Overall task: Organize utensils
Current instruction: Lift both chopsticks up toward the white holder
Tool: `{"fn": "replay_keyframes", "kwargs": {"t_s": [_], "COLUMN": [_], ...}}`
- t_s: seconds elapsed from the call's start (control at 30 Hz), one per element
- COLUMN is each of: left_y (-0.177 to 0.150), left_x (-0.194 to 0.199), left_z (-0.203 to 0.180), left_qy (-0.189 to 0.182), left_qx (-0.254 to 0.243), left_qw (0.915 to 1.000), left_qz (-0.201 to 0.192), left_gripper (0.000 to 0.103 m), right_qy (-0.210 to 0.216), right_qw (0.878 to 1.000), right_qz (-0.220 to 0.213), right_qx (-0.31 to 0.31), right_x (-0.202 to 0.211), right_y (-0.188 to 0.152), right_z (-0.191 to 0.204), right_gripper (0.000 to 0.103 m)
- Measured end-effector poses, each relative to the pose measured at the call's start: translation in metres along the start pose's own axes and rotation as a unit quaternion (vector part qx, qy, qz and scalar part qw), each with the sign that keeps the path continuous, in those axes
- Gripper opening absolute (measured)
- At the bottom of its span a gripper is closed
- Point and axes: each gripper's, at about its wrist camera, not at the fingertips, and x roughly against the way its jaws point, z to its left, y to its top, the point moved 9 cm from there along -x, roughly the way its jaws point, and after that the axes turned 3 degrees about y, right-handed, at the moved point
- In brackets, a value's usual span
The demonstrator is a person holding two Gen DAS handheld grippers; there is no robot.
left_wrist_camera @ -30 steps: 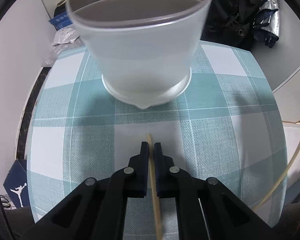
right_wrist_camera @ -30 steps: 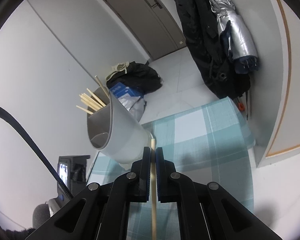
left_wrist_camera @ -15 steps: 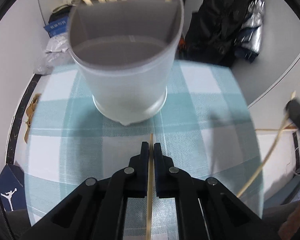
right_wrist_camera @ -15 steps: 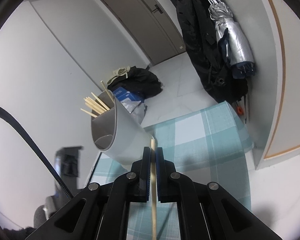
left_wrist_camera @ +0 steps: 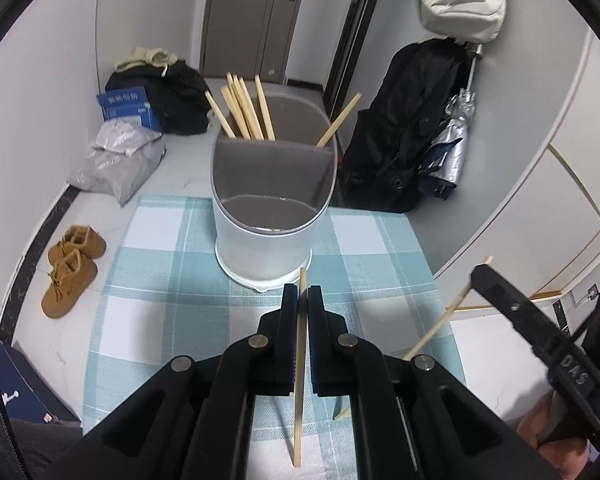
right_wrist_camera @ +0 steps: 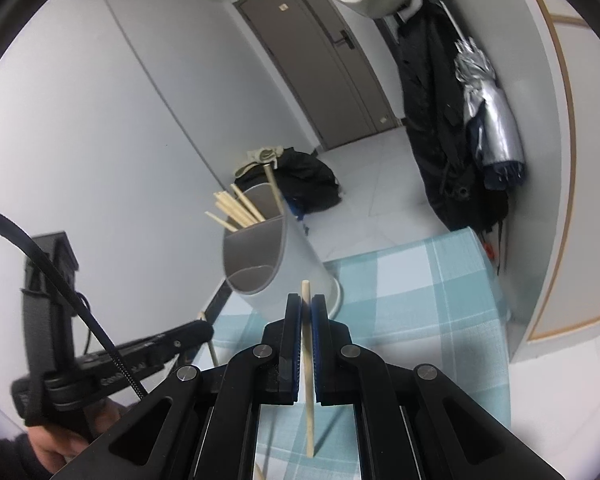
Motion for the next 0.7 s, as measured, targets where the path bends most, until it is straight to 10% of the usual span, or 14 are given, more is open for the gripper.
{"fn": "replay_keyframes", "kwargs": {"t_s": [0.7], "left_y": [0.002], "left_x": [0.039], "left_z": [0.006], "left_qy": [-0.032], "left_qx": [-0.013], "left_qw": [0.9992], "left_qz": [-0.021], "left_gripper": [0.002], "right_qy": [-0.025], "right_qw": [0.995], "right_qz": [-0.021], "right_qx": [0.093], "right_x": [0.010], "right_y": [-0.008], "right_z": [0.051], "right_gripper": [0.004]}}
